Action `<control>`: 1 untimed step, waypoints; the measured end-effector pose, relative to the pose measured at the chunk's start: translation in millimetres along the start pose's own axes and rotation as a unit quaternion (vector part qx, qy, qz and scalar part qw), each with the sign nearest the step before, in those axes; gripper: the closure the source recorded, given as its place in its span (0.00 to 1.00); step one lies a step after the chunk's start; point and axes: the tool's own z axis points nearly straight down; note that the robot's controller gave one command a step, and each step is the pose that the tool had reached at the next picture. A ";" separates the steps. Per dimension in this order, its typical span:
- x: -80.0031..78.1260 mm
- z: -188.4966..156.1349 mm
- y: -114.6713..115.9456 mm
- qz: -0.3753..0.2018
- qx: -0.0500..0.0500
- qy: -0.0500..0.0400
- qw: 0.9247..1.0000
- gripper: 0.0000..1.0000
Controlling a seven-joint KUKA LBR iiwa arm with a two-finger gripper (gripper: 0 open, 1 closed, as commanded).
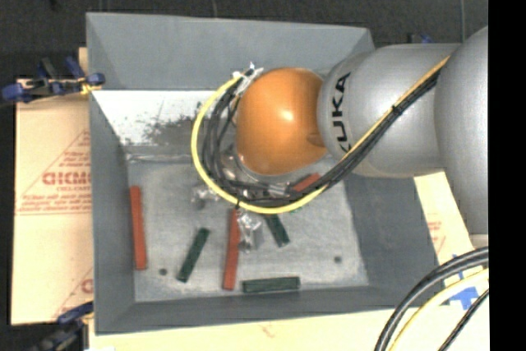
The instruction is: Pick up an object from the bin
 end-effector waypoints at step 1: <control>0.2 52.4 -39.8 -0.038 0.001 -0.001 0.999 0.00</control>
Offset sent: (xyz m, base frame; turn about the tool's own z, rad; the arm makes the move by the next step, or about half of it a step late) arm -0.0124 0.0667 -0.0607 -0.6382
